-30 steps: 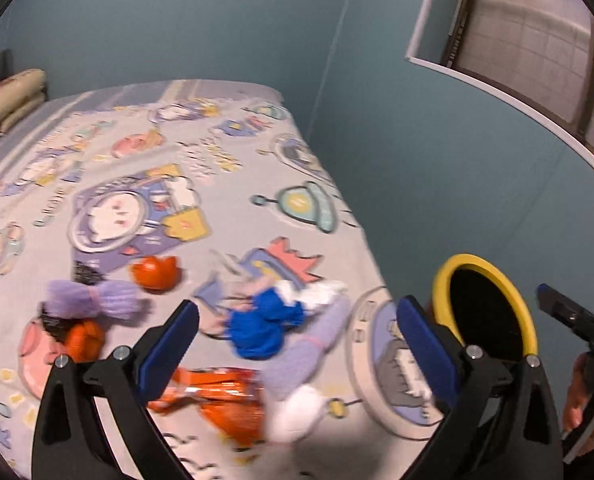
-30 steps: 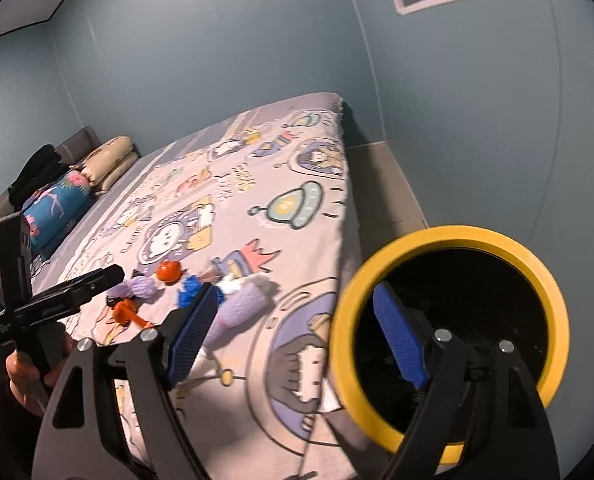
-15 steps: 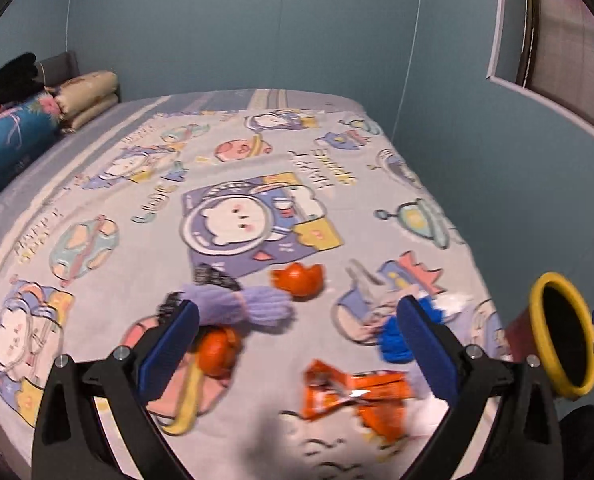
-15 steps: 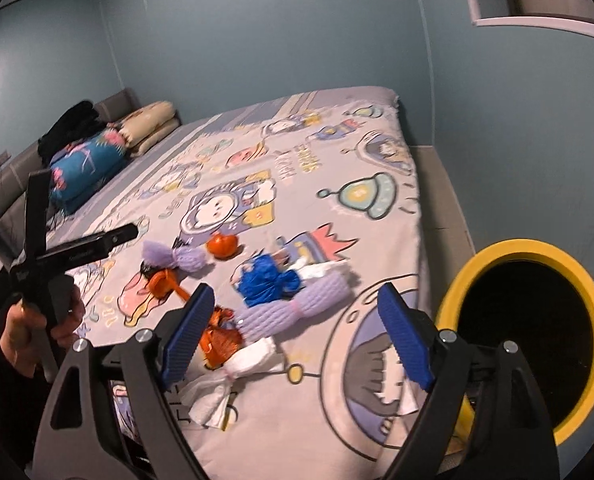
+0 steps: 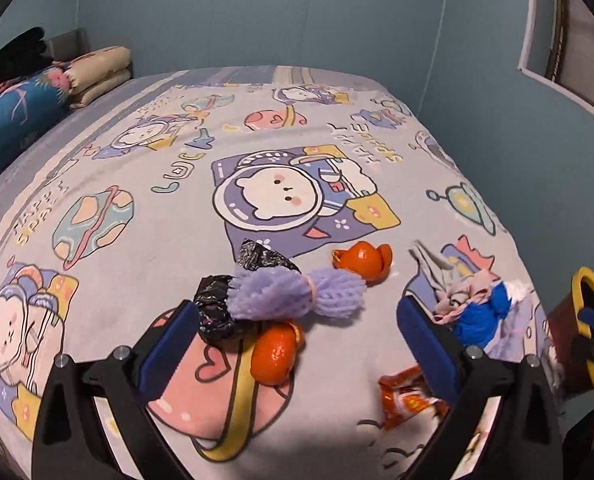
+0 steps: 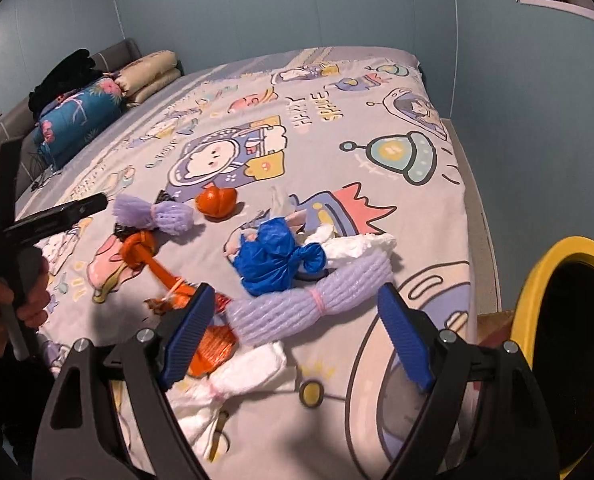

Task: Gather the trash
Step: 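Move both tools back over the bed toward the lavender foam nets, then grasp a lavender foam net with the left tool while the right tool grasps another, then carry both foam nets over the yellow bin and open both tools, then move both tools back toward the remaining trash on the bed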

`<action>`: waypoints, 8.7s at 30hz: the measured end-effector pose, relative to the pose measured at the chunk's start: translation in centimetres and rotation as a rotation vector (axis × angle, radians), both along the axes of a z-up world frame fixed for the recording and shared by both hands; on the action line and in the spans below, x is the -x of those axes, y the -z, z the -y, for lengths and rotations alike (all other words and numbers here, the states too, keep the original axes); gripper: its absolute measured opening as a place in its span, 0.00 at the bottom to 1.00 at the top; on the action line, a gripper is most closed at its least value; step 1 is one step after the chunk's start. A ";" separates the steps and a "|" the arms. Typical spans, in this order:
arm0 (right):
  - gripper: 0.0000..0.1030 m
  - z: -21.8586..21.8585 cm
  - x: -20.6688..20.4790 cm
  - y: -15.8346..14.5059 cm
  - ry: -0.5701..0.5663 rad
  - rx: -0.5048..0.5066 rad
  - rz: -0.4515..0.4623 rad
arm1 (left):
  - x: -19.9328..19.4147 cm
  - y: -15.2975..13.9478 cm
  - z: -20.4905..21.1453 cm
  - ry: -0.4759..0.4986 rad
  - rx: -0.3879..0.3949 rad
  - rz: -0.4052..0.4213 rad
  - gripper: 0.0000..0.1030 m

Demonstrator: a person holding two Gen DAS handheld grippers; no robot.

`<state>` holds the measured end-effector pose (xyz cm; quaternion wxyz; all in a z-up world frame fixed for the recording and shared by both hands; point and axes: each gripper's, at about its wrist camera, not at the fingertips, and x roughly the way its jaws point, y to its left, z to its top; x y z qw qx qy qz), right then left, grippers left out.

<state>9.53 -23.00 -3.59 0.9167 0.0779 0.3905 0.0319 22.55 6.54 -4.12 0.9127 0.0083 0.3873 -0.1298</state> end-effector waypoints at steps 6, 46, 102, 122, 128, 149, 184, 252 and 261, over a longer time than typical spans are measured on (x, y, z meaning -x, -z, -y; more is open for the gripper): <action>0.77 1.0 -2.0 1.9 0.033 -0.030 -0.029 | -2.1 1.0 0.1 0.042 0.011 -0.029 0.93; 0.50 1.0 -4.9 6.1 0.002 0.029 -0.132 | -4.7 6.5 7.4 0.359 -0.185 -0.066 0.61; 0.52 -0.4 -2.4 5.7 -0.022 0.017 -0.169 | -7.2 5.6 8.9 0.431 -0.270 -0.035 0.76; 0.52 0.7 -7.5 6.9 -0.001 -0.215 -0.349 | -6.8 9.7 11.7 0.491 -0.348 -0.109 0.51; 0.46 1.2 -10.3 8.3 0.055 -0.301 -0.447 | -6.3 9.7 11.7 0.481 -0.334 -0.100 0.46; 0.14 2.2 -1.5 -0.5 -0.004 -0.093 -0.158 | -5.7 3.0 5.4 0.361 0.015 -0.051 0.16; 0.14 18.8 15.0 -6.8 0.333 0.040 0.104 | 9.0 -6.6 29.6 0.716 0.269 0.040 0.16; 0.56 24.6 15.9 -3.1 0.572 -0.019 0.015 | 9.4 -2.4 38.2 0.537 0.266 0.008 0.87; 0.81 21.1 16.1 -5.1 0.538 -0.004 0.092 | 8.0 -5.4 29.9 0.406 0.325 0.068 0.93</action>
